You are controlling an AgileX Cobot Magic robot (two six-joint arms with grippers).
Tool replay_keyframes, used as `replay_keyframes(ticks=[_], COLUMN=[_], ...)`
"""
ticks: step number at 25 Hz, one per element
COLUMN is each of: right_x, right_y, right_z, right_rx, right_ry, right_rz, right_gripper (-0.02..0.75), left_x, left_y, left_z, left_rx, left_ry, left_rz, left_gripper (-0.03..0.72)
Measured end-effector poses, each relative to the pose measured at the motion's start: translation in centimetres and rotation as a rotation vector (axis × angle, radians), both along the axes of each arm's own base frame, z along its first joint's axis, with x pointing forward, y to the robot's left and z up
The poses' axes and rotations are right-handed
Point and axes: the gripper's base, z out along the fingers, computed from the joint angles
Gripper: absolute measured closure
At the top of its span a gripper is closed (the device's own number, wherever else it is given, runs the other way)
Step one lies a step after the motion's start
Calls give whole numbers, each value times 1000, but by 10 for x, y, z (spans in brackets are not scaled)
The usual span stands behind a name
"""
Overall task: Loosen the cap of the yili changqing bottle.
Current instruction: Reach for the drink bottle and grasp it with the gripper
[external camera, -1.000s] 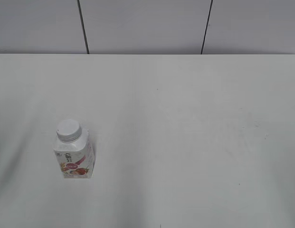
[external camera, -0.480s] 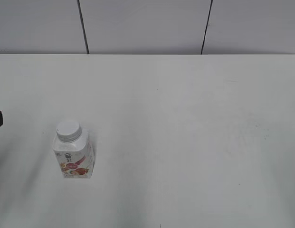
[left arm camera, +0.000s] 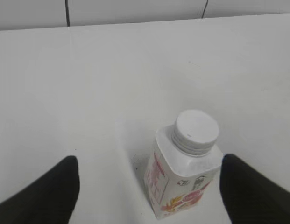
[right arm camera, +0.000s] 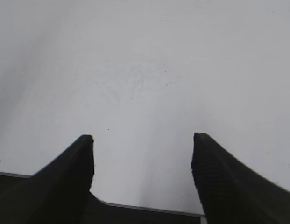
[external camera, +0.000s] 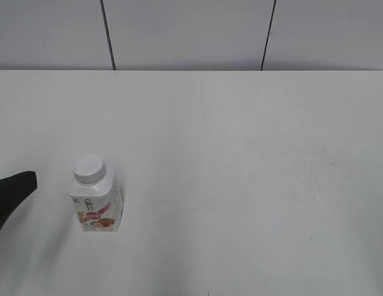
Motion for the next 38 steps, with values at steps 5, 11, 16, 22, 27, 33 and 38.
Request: replay_keyframes(ticks=[5,11,16,22,27,33,38], right_x=[0,0,0,0,0,0,0], right_y=[0,0,0,0,0,0,0], right_z=[0,0,0,0,0,0,0], right_rx=[0,0,0,0,0,0,2], right_ry=[0,0,0,0,0,0,0], right_rz=[0,0,0,0,0,0,1], right_gripper=[216,216,216,216,216,216,216], left_x=[3,5,7,12,16,17,11], left_y=[-9,-23,-31,-19,-8,-7,-7], left_z=[-5,-15,-27,-31,-35,-36,-40], left_rx=[25,58,95,169,179,173,176], left_ry=[-12,14,60,61,95,101,160], left_rz=[-105,-263,-365,-342,-296,-295,-357], left_gripper=[126,126,126,126,126,126,126])
